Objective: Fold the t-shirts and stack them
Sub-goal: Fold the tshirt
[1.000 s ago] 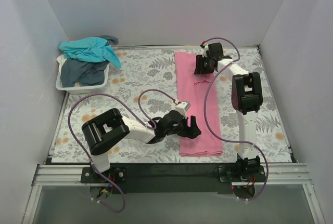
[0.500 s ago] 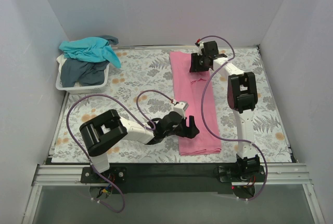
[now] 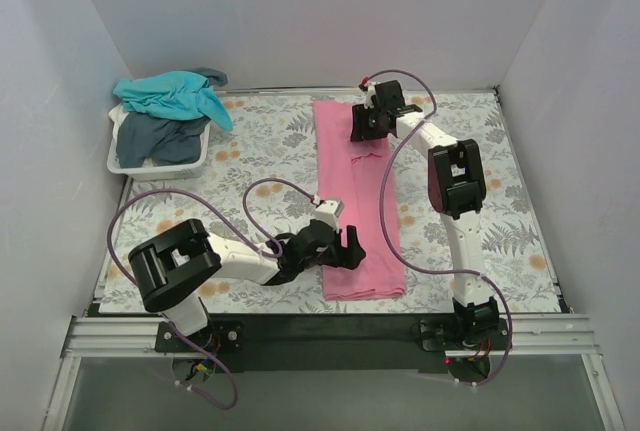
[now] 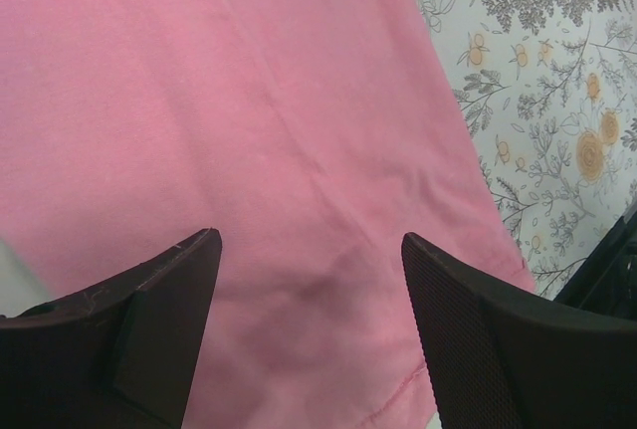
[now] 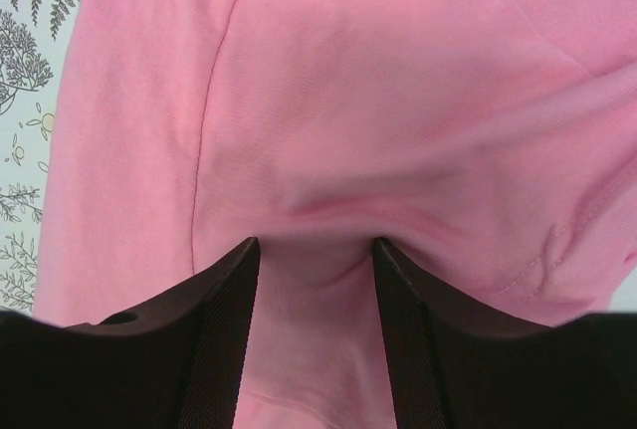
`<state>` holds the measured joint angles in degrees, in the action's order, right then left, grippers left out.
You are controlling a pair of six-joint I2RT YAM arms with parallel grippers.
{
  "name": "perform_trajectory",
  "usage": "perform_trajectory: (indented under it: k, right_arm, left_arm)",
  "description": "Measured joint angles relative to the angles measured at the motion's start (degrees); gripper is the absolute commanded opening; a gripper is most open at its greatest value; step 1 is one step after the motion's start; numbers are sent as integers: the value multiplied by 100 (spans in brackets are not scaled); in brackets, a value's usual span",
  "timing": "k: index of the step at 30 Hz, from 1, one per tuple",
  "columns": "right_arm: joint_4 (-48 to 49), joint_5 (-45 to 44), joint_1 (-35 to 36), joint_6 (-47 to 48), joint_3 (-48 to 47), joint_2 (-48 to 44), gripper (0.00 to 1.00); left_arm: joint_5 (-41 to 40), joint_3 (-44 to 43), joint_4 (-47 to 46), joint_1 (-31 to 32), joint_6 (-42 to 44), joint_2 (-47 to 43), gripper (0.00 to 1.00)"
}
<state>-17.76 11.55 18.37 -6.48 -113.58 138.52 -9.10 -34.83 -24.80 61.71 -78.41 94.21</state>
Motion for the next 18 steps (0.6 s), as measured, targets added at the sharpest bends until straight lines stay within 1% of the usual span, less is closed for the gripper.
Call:
perform_trajectory:
  k: [1, 2, 5, 8, 10, 13, 16, 18]
  right_arm:
    - [4, 2, 4, 2, 4, -4, 45]
    - [20, 11, 17, 4, 17, -15, 46]
    - [122, -20, 52, 42, 398, -315, 49]
    - [94, -94, 101, 55, 911, -994, 52]
    - [157, -175, 122, 72, 1222, -1657, 53]
    - [323, -356, 155, 87, 1858, -2949, 54]
    - [708, -551, 179, 26, 2802, -4393, 54]
    - [791, -728, 221, -94, 3506, -5283, 54]
  left_arm:
    - [-33, 15, 26, 0, 24, -39, 71]
    - [-74, 22, 85, 0, 68, -87, 76]
    - [-254, -70, 439, 0, 356, -238, 80]
    - [-474, -352, 876, 0, 743, -365, 80]
    - [-527, -509, 977, -2, 916, -518, 81]
    - [-522, -529, 1001, -9, 1016, -1005, 81]
    - [-522, -352, 1056, -9, 885, -1510, 81]
    - [-509, -55, 1163, -9, 695, -1862, 81]
